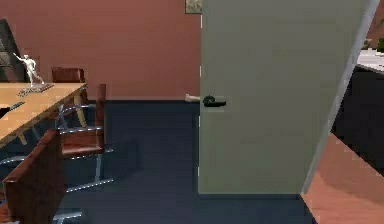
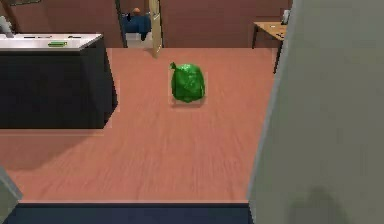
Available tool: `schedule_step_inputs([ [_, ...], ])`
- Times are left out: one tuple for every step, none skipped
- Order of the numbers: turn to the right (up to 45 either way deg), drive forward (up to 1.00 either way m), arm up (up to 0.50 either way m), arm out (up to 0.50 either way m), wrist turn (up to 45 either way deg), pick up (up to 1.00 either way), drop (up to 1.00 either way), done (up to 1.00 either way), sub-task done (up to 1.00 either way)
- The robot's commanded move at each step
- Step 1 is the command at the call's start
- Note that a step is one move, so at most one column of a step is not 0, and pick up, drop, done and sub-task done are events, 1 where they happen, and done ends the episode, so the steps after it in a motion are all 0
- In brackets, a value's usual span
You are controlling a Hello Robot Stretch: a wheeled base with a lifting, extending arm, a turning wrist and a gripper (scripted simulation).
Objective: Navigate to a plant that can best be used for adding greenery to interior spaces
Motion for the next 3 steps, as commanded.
schedule_step_inputs([
  [-3.0, 0.0, 0.0, 0.0, 0.0, 0.0, 0.0, 0.0, 0.0],
  [0.0, 1.0, 0.0, 0.0, 0.0, 0.0, 0.0, 0.0, 0.0],
  [-3.0, 0.0, 0.0, 0.0, 0.0, 0.0, 0.0, 0.0, 0.0],
])
